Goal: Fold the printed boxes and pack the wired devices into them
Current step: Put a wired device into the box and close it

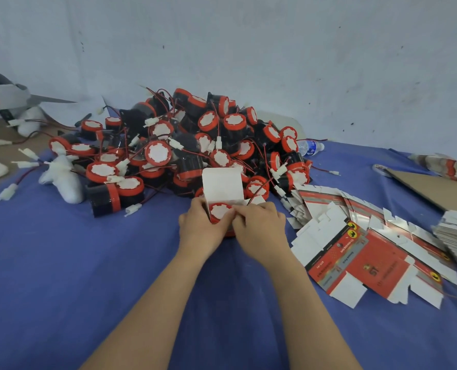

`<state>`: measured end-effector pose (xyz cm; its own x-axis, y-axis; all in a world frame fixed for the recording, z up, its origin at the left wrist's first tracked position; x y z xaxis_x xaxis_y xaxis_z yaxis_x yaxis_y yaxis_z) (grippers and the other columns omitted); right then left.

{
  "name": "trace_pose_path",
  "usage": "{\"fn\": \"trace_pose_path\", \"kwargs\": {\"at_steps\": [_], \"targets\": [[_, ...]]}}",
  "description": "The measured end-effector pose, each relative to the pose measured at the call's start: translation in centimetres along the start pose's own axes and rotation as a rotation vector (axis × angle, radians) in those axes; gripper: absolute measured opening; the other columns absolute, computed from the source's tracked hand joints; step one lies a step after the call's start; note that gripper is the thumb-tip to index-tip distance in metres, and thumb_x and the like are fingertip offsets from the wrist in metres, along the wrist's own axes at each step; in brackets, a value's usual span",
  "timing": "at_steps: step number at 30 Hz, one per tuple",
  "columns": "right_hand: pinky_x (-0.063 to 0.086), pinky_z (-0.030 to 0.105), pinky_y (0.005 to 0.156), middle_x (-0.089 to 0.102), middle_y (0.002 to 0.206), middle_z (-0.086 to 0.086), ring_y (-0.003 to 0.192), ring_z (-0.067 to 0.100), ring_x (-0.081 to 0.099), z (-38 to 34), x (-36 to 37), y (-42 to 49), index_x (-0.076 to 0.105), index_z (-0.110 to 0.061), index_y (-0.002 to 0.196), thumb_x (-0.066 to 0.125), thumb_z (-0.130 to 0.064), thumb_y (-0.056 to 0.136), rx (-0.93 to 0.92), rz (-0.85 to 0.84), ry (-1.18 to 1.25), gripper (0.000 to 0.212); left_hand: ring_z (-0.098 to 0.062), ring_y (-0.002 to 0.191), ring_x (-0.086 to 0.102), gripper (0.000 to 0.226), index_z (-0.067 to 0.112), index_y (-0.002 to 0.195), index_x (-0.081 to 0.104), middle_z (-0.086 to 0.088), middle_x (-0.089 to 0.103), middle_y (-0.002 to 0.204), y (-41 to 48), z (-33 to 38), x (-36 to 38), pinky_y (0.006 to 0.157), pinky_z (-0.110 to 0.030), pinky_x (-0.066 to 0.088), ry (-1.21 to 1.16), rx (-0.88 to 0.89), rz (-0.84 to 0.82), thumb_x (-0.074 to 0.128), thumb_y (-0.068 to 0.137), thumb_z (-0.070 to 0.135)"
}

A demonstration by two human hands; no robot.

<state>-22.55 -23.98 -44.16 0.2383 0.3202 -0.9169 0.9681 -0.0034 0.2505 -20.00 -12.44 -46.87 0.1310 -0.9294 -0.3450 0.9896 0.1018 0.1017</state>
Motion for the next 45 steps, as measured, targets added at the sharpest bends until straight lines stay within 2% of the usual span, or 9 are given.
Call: {"fn": "trace_pose_path", "kwargs": {"at_steps": [7,10,14,18,24,32,34,38,45], "targets": [[0.033,0.015,0.087,0.047,0.138,0.004,0.121,0.014,0.045,3.4,-2.9,0.3,0.041,-0.013,0.142,0.054,-0.025,0.096,0.429,0.546,0.647,0.050,-0.024,0.123,0.047,0.060,0.033,0.134,0.039,0.001,0.053,0.126,0.4,0.0,-0.3,0.103,-0.044,0.044,0.001,-0.046,-0.175,0.068,0.082,0.037],[0.049,0.030,0.087,0.062,0.109,0.007,0.094,0.013,0.056,4.4,-3.3,0.3,0.033,-0.017,0.147,0.055,-0.031,0.096,0.517,0.571,0.868,0.057,-0.021,0.115,0.054,0.058,0.038,0.132,0.042,0.002,0.054,0.127,0.5,-0.1,-0.5,0.100,-0.043,0.048,-0.005,-0.024,-0.245,0.068,0.081,0.036],[0.052,0.020,0.060,0.070,0.077,0.008,0.062,0.009,0.062,3.2,-4.1,0.0,0.060,-0.016,0.116,0.058,-0.021,0.095,0.279,0.595,1.006,0.021,-0.022,0.116,0.053,0.056,0.037,0.132,0.042,0.001,0.055,0.126,0.4,-0.1,-0.5,0.099,-0.044,0.048,0.015,-0.006,-0.223,0.067,0.082,0.037],[0.054,0.019,0.060,0.073,0.071,0.007,0.069,0.015,0.072,1.6,-3.4,-0.2,0.057,-0.008,0.086,0.064,-0.017,0.092,0.228,0.452,1.225,0.012,-0.025,0.121,0.049,0.058,0.030,0.135,0.040,0.003,0.057,0.124,0.2,0.0,-0.2,0.100,-0.046,0.046,0.055,0.023,-0.125,0.066,0.084,0.037],[0.039,0.030,0.065,0.060,0.079,0.001,0.073,0.017,0.051,1.7,-2.0,-0.1,0.065,-0.015,0.081,0.063,-0.032,0.091,0.217,0.490,0.469,0.020,-0.026,0.122,0.047,0.061,0.024,0.136,0.040,0.007,0.055,0.112,-0.1,0.0,0.0,0.097,-0.043,0.047,0.070,0.004,-0.054,0.067,0.083,0.038],[0.031,0.013,0.049,0.053,0.056,-0.003,0.048,0.004,0.042,1.2,-3.1,-0.3,0.068,-0.007,0.080,0.051,-0.030,0.095,0.113,0.191,0.576,0.033,-0.028,0.121,0.049,0.060,0.022,0.134,0.041,-0.001,0.058,0.124,-0.2,0.2,0.0,0.099,-0.046,0.046,0.057,0.007,-0.074,0.068,0.083,0.037],[0.033,0.012,0.050,0.061,0.072,0.010,0.053,0.004,0.042,1.3,-3.5,-0.2,0.069,-0.003,0.095,0.047,-0.026,0.097,0.086,0.125,0.559,0.032,-0.028,0.120,0.049,0.059,0.023,0.134,0.041,0.000,0.058,0.124,-0.2,0.2,0.0,0.099,-0.046,0.046,0.052,0.015,-0.077,0.068,0.083,0.036],[0.037,0.004,0.056,0.060,0.095,-0.007,0.076,0.002,0.055,1.8,-3.3,-0.3,0.054,-0.017,0.126,0.052,-0.020,0.096,0.126,0.060,0.458,0.030,-0.027,0.120,0.049,0.058,0.022,0.133,0.042,0.000,0.059,0.121,-0.2,0.2,0.0,0.098,-0.046,0.046,0.050,0.003,-0.074,0.068,0.082,0.036],[0.032,0.010,0.061,0.054,0.121,0.003,0.086,0.007,0.043,1.7,-3.3,0.2,0.072,-0.016,0.104,0.045,0.006,0.086,0.099,0.161,0.217,0.038,-0.027,0.122,0.048,0.061,0.023,0.136,0.040,0.001,0.058,0.124,-0.1,0.2,0.1,0.099,-0.046,0.046,0.053,0.001,-0.069,0.067,0.084,0.037]]}}
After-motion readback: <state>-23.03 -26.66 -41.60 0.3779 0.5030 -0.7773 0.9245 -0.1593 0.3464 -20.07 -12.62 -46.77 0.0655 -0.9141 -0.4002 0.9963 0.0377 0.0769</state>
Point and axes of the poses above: each hand's wrist, its own y-axis towards the middle knuckle, its own x-axis out of the palm, z = x × y, the point moved 1 cm from there along y, towards the middle knuckle
